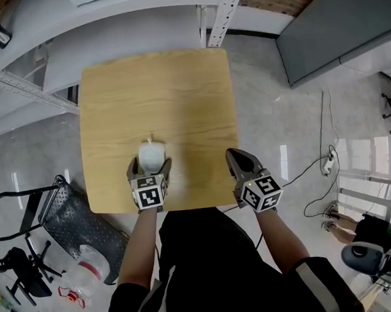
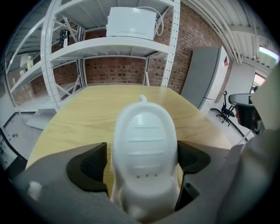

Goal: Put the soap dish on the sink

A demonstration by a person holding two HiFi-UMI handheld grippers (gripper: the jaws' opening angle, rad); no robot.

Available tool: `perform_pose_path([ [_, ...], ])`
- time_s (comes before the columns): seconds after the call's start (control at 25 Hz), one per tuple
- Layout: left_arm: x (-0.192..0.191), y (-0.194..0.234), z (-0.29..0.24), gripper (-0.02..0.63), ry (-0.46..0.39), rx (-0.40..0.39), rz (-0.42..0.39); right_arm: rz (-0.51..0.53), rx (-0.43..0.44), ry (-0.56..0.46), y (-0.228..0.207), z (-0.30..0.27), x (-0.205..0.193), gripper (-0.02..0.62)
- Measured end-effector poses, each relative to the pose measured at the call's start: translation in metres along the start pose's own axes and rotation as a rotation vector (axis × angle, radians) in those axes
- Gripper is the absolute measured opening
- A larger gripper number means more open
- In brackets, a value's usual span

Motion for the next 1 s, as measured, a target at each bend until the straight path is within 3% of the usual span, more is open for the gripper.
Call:
perform_pose_path([
  [0.16, 0.015, 0.001, 0.016, 0.505, -0.067, -0.007, 0.024, 0.018, 0.028, -0.025, 0.004, 0.001, 0.01, 0.005],
  [0.28, 0.036, 0.006, 0.035, 0.5, -0.176, -0.016, 0.038, 0.026, 0.045, -0.059, 0.007, 0.0, 0.023, 0.005],
  [0.48, 0.069, -0.003, 0.079, 0.433, -0.345, 0.003, 0.066, 0.065, 0.092, -0.1, 0.005, 0.009, 0.051, 0.005],
  [0.64, 0.092, 0.003, 0.117, 0.27, -0.48, 0.061, 0.034, 0.093, 0.137, -0.161, 0.016, 0.001, 0.067, 0.005],
  [0.68, 0.09, 0.005, 0.126, 0.193, -0.499, 0.077, 0.022, 0.096, 0.136, -0.166, 0.018, 0.003, 0.066, 0.005],
  [0.72, 0.089, 0.008, 0.134, 0.042, -0.518, 0.09, 0.015, 0.097, 0.134, -0.168, 0.021, 0.003, 0.064, 0.005],
  [0.76, 0.087, 0.011, 0.143, 0.0, -0.536, 0.095, 0.011, 0.096, 0.134, -0.173, 0.024, 0.003, 0.064, 0.005],
  [1.0, 0.081, 0.026, 0.188, 0.0, -0.628, 0.072, 0.055, 0.114, 0.153, -0.233, 0.064, 0.007, 0.076, 0.005],
])
Point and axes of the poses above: the fingertips, and each gripper's own axes: z backward along the fingers, y to its left, x out of its top, the point moved 5 cm from there along z, backward along the fingers, and after that the axes turned 3 degrees about -z, right-handed, at the moved point
